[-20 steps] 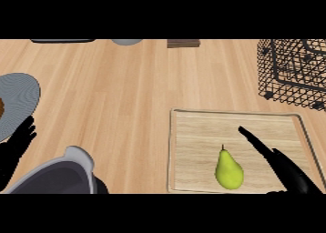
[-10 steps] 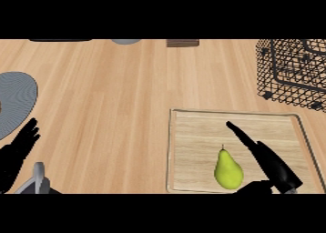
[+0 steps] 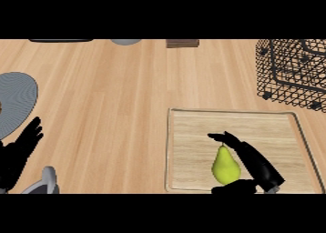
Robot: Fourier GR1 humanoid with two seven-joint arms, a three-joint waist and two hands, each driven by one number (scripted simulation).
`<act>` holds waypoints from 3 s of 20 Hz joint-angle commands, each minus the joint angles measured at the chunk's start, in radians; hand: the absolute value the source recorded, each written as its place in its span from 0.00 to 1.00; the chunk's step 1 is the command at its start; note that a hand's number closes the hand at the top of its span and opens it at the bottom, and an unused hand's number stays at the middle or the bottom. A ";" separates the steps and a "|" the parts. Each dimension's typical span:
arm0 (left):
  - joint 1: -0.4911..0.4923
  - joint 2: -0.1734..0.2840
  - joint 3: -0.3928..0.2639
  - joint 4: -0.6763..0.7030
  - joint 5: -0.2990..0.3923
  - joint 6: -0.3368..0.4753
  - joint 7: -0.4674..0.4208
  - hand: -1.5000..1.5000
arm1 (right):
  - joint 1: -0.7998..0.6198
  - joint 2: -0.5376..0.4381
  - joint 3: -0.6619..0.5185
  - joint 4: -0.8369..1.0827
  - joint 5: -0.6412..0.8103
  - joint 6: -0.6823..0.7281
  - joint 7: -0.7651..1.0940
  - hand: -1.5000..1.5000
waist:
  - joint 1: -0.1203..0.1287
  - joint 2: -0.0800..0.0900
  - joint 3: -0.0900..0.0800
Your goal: Pick the pear from the tray and place it in the tiered basket
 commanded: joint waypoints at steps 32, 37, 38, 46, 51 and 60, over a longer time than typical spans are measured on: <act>0.025 -0.043 0.001 -0.034 -0.012 0.002 -0.017 0.50 | -0.712 0.239 0.228 -0.108 0.924 -0.087 1.168 1.00 | 0.009 0.001 -0.015; -0.018 -0.038 0.017 -0.042 -0.015 0.011 0.050 0.50 | -0.828 0.239 0.040 -0.066 0.875 -0.088 1.052 1.00 | 0.006 0.007 -0.013; -0.027 -0.041 0.019 0.022 -0.016 -0.012 0.002 0.50 | -0.844 0.239 0.025 -0.149 0.868 -0.045 1.080 1.00 | -0.002 0.006 -0.014; -0.001 -0.087 0.009 -0.006 -0.049 0.015 -0.002 0.50 | -0.862 0.099 -0.242 0.033 0.804 -0.182 0.769 1.00 | 0.005 0.010 -0.013; -0.058 -0.061 0.039 0.058 -0.048 -0.031 -0.028 0.50 | -0.946 -0.011 -0.357 0.240 0.769 -0.256 0.616 1.00 | 0.007 0.014 -0.013; -0.081 -0.047 0.067 0.069 -0.021 -0.062 -0.013 0.50 | -1.086 -0.094 -0.589 0.572 0.531 -0.465 0.305 1.00 | 0.027 0.020 -0.013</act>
